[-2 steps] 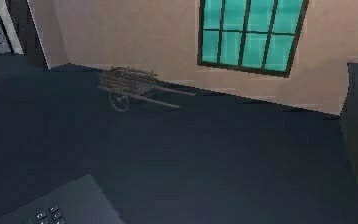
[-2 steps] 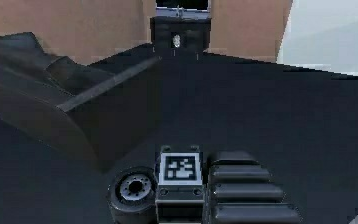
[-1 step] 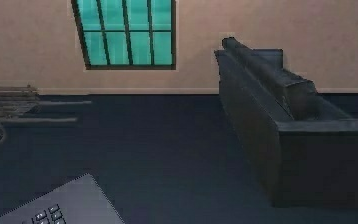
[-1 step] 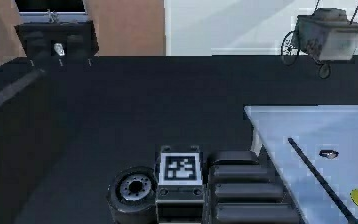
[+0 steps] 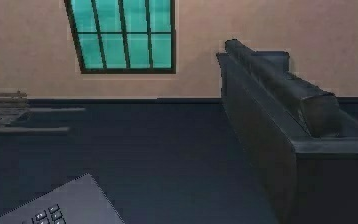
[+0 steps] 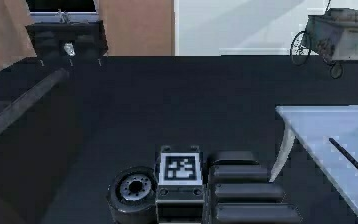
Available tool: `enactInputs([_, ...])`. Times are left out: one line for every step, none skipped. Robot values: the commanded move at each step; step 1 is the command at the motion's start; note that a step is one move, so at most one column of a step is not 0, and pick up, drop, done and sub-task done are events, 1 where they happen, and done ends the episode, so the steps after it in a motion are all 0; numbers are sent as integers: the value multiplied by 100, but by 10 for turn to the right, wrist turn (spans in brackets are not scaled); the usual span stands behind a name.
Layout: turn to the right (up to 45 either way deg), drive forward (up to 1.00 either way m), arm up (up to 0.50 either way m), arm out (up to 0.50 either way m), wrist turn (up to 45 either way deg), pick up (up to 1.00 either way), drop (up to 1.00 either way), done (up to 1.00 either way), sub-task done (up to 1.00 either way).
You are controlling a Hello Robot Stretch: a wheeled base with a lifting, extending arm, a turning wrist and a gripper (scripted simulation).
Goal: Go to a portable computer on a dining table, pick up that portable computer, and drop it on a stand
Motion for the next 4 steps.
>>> enactInputs([450, 0, 0, 0, 0, 0, 0, 0, 0])
enactInputs([390, 0, 0, 0, 0, 0, 0, 0, 0])
enactInputs([0, 100, 0, 0, 0, 0, 0, 0, 0])
enactInputs([0, 95, 0, 0, 0, 0, 0, 0, 0])
